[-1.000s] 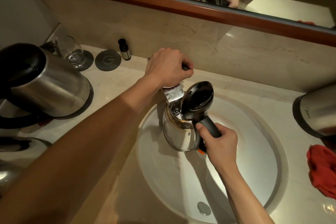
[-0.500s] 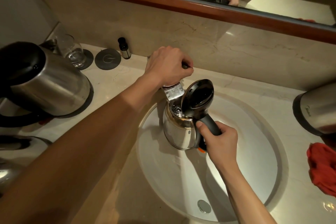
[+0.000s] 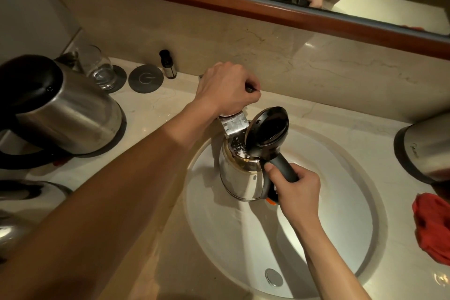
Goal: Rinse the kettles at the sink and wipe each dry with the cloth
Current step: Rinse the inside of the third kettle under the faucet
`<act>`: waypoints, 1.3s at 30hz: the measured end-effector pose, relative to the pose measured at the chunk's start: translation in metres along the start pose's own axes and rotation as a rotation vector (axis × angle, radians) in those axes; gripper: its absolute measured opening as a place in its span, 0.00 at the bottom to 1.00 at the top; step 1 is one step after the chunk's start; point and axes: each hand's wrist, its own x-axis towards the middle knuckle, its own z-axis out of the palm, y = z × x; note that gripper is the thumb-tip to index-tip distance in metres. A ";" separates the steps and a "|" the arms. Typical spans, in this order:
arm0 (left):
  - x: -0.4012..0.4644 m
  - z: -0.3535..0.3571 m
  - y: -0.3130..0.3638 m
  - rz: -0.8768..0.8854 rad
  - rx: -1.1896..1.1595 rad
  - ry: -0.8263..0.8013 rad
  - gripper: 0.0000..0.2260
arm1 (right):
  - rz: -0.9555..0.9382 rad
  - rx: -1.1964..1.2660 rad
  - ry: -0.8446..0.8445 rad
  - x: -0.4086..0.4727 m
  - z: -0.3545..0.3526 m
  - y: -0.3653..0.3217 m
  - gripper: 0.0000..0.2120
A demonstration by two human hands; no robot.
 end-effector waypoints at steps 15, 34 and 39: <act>-0.001 -0.001 0.001 0.000 0.004 0.006 0.10 | 0.005 -0.002 0.001 0.000 0.000 0.001 0.27; 0.001 0.003 -0.001 -0.014 0.016 0.002 0.11 | 0.028 -0.009 -0.011 0.002 0.000 0.003 0.24; 0.001 0.002 -0.001 -0.006 0.011 0.002 0.11 | 0.023 -0.020 -0.013 0.001 0.000 0.001 0.22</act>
